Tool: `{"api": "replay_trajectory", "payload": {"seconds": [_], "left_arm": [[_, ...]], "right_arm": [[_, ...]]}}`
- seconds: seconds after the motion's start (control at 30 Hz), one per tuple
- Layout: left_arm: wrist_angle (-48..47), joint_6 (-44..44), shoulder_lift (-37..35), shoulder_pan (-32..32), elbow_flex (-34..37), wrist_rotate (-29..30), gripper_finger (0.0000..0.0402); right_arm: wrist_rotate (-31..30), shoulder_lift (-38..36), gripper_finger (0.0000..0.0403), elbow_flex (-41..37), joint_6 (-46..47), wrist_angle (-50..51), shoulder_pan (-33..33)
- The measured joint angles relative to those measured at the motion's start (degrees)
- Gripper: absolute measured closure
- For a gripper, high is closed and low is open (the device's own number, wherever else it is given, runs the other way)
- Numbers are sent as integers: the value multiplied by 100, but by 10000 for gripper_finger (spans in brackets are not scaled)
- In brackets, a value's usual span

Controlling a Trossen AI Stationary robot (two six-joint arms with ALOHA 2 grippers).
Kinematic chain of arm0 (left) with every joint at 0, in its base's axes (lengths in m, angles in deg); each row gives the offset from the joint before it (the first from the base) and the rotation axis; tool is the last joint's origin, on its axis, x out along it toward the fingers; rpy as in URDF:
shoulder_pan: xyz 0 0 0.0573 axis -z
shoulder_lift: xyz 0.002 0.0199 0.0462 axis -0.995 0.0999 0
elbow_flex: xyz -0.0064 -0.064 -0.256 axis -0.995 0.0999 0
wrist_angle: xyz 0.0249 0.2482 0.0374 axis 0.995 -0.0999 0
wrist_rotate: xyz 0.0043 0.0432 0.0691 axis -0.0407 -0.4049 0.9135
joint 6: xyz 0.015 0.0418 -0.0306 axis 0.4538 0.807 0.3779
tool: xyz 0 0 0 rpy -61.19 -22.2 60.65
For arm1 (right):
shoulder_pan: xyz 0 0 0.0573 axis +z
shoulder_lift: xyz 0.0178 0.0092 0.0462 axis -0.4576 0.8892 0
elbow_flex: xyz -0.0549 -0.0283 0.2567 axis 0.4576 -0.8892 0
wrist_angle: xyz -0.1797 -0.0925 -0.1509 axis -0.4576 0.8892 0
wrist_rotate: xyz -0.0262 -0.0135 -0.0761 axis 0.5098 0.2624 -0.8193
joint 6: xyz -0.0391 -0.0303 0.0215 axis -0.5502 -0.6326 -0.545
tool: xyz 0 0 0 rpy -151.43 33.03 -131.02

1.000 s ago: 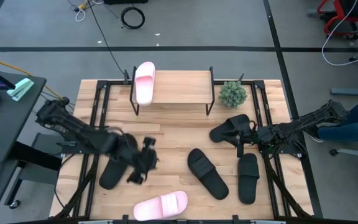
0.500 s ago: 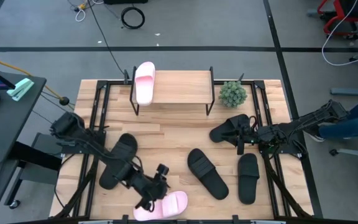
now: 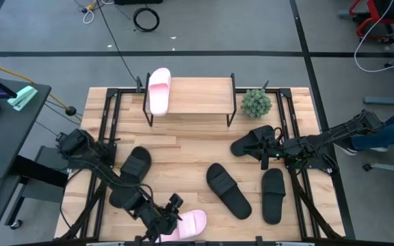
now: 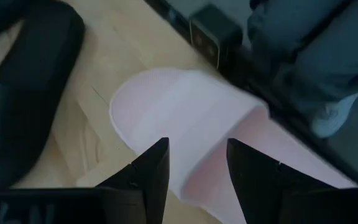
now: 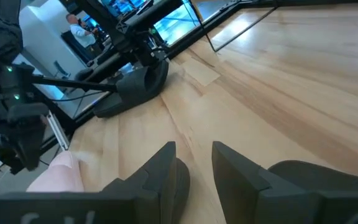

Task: Pick and place slides into the shelf
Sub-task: Put the pink slipper on the shelf

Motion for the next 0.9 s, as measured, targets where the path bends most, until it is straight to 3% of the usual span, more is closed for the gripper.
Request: {"api": "replay_trajectory", "payload": {"seconds": [0.77,0.9], "left_arm": [[-11,-304,257,84,-2,88,239],[-43,-269,257,49,-2,366,239]], "right_arm": [[-2,0,293,0,-20,15,0],[-2,0,293,0,-19,13,0]]}}
